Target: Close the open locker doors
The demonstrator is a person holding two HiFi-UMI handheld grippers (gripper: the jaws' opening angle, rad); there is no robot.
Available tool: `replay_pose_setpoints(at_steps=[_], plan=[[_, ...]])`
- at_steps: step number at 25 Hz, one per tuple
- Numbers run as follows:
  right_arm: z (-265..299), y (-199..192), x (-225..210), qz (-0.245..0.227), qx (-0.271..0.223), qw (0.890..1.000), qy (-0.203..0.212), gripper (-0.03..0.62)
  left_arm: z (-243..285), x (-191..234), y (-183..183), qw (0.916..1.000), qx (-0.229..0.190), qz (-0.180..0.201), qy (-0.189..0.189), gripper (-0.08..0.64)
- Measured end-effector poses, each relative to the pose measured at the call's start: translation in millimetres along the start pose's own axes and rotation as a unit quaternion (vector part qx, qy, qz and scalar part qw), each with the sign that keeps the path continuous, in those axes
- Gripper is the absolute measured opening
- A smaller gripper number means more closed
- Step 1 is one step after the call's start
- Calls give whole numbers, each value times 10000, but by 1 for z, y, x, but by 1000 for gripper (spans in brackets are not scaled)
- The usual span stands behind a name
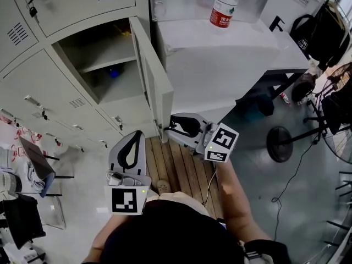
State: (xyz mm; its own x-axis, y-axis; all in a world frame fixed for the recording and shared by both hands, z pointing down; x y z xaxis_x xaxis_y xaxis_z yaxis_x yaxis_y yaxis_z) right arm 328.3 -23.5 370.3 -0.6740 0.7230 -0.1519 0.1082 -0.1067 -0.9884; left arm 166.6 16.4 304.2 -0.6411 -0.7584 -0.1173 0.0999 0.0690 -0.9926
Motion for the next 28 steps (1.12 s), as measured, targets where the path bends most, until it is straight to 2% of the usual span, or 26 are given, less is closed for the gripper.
replay_pose_setpoints(at_steps=[12,28], plan=[[27,-2,23,-226,-26,9996,178,141,-16,7,-3,9998,-16,-40,188,2],[60,-6,43,-267,-65,9992,299,141,-53,18,-4,9970,-31,-161,759,2]])
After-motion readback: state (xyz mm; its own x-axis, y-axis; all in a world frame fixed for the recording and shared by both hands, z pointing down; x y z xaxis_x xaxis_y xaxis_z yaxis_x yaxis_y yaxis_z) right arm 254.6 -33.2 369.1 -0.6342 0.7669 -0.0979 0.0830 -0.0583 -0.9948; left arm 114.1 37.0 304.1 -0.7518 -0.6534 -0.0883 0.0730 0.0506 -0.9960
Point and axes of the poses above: the fingertips, and each gripper's own axes: z forward along the fingers, x to its left, y out of its top, the point moved 6 cm from there along -z, backward along the fingers, and after that the axes turned 13 degrees about -y, right-handed, at the moved point
